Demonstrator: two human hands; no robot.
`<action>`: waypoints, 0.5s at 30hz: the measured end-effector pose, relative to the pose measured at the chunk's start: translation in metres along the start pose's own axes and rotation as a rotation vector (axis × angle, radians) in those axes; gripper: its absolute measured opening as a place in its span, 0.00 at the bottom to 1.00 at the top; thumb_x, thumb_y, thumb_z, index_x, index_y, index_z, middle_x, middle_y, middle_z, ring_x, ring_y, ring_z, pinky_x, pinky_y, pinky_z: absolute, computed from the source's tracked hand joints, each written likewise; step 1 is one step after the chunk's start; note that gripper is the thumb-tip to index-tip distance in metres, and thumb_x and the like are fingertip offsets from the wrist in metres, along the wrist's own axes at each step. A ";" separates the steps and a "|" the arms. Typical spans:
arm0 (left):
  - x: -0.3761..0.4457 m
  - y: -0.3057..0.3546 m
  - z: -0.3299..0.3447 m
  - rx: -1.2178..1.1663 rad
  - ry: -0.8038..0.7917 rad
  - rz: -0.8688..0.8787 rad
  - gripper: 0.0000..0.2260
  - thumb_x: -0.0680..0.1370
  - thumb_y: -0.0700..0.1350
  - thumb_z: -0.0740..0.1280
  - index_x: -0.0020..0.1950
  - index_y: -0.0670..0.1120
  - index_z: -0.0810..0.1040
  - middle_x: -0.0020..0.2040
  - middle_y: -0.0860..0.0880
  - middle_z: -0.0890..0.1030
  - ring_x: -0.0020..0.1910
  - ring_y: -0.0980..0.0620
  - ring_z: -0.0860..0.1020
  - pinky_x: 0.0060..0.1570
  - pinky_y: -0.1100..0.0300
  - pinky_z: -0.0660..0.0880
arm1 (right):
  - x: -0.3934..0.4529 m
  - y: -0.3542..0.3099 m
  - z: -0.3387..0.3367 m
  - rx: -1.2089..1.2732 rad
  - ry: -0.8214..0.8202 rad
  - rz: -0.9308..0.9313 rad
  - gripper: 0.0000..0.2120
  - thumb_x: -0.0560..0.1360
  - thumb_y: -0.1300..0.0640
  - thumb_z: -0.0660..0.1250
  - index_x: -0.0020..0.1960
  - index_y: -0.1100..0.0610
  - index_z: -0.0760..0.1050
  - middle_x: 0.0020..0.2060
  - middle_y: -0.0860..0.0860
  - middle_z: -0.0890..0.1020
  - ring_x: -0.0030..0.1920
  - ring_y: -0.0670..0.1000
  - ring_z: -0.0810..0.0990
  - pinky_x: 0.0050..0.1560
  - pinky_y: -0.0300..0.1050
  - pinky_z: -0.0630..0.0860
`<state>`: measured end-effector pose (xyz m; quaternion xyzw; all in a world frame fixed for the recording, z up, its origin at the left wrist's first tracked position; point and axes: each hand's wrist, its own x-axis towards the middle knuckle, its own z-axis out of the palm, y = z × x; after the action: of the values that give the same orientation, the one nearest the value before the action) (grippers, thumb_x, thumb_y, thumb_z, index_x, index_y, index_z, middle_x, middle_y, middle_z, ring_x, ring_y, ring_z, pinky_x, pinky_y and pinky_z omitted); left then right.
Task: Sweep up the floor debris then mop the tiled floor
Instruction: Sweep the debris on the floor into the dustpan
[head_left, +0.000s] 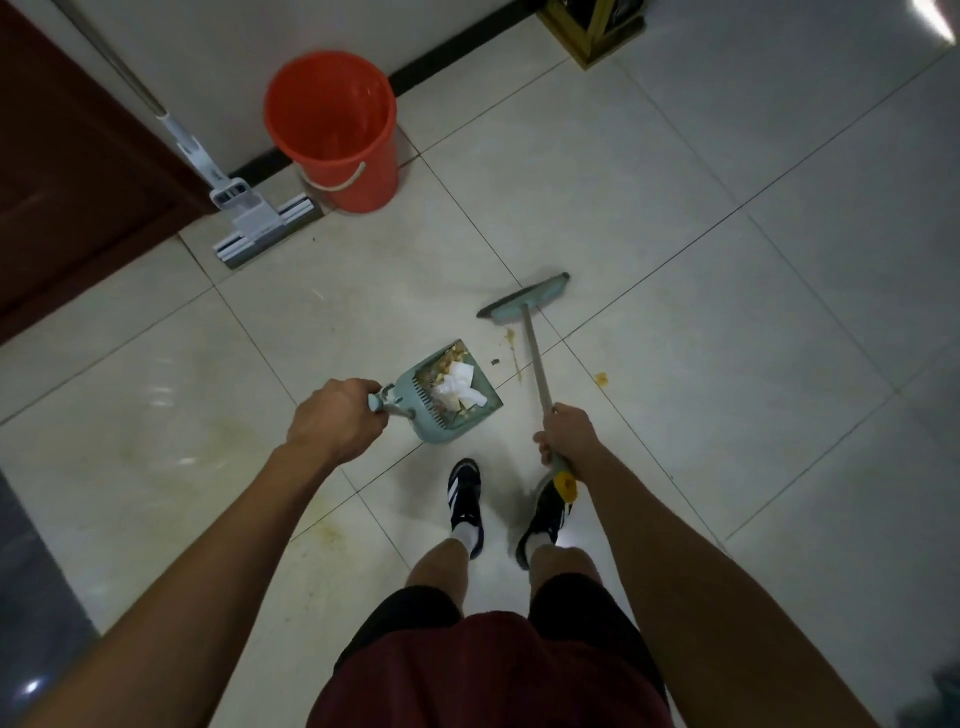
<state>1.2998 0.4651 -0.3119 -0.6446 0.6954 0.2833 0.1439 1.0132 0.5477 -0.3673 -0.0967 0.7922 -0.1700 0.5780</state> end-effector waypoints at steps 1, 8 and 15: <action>-0.002 0.002 0.001 -0.005 0.004 -0.004 0.13 0.77 0.53 0.68 0.60 0.53 0.82 0.44 0.48 0.80 0.42 0.44 0.79 0.41 0.57 0.73 | 0.001 0.006 0.001 -0.084 0.014 -0.011 0.10 0.83 0.64 0.55 0.58 0.67 0.72 0.43 0.64 0.79 0.30 0.53 0.75 0.35 0.49 0.78; -0.030 0.014 0.018 -0.013 0.025 -0.012 0.09 0.78 0.52 0.67 0.55 0.54 0.83 0.40 0.49 0.79 0.39 0.44 0.79 0.39 0.56 0.75 | -0.025 0.071 -0.020 -0.402 -0.074 -0.022 0.13 0.82 0.60 0.54 0.40 0.52 0.67 0.35 0.56 0.75 0.32 0.55 0.75 0.43 0.54 0.80; -0.072 0.025 0.038 0.007 0.069 0.010 0.09 0.79 0.51 0.67 0.56 0.55 0.83 0.41 0.48 0.82 0.39 0.45 0.80 0.43 0.52 0.80 | -0.042 0.145 -0.060 -0.513 -0.083 -0.046 0.14 0.83 0.60 0.52 0.62 0.60 0.73 0.36 0.49 0.69 0.41 0.53 0.72 0.37 0.41 0.71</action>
<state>1.2778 0.5464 -0.2963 -0.6499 0.7042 0.2594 0.1206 0.9755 0.7059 -0.3692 -0.2649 0.7825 0.0276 0.5628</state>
